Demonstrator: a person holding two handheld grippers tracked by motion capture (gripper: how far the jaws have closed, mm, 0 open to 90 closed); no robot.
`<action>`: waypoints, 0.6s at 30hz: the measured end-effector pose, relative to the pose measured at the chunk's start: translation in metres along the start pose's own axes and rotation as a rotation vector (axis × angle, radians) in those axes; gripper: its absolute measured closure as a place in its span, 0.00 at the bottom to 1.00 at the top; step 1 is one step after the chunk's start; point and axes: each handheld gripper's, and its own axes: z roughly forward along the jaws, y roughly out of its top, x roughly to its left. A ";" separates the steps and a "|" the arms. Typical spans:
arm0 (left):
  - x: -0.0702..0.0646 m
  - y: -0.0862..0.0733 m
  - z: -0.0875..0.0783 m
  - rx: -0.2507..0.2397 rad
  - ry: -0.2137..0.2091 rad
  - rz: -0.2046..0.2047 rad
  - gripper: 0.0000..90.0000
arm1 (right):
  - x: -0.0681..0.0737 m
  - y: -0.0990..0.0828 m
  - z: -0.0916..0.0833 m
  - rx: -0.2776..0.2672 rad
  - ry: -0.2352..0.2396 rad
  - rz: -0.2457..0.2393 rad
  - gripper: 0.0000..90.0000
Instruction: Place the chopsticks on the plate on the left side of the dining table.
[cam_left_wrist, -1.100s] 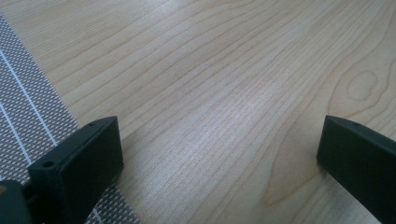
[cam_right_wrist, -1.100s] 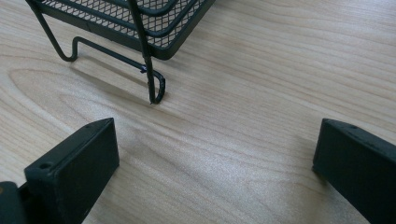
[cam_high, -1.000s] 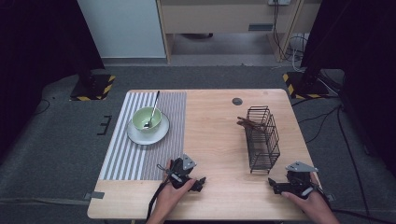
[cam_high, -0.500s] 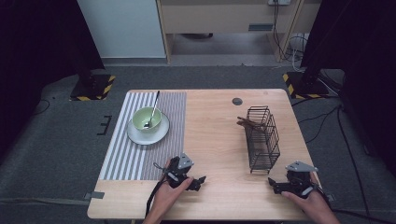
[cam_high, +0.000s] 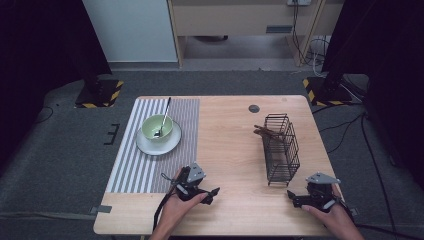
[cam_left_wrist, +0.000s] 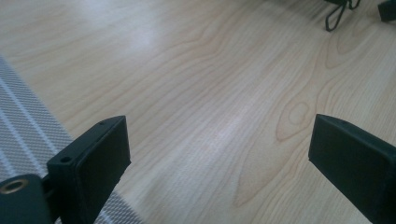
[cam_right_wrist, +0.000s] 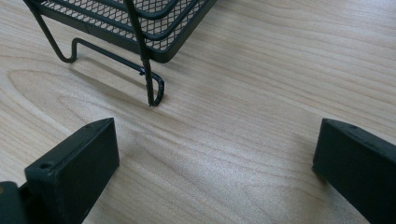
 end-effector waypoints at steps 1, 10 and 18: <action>0.001 0.002 -0.004 -0.006 -0.010 -0.003 0.05 | 0.000 0.000 0.000 0.000 0.000 0.000 0.00; 0.019 0.022 -0.025 0.010 0.029 0.056 0.06 | 0.000 0.000 0.000 0.000 0.004 -0.002 0.00; 0.026 0.043 -0.026 0.015 0.018 0.084 0.05 | 0.000 0.000 0.000 0.000 -0.001 0.003 0.00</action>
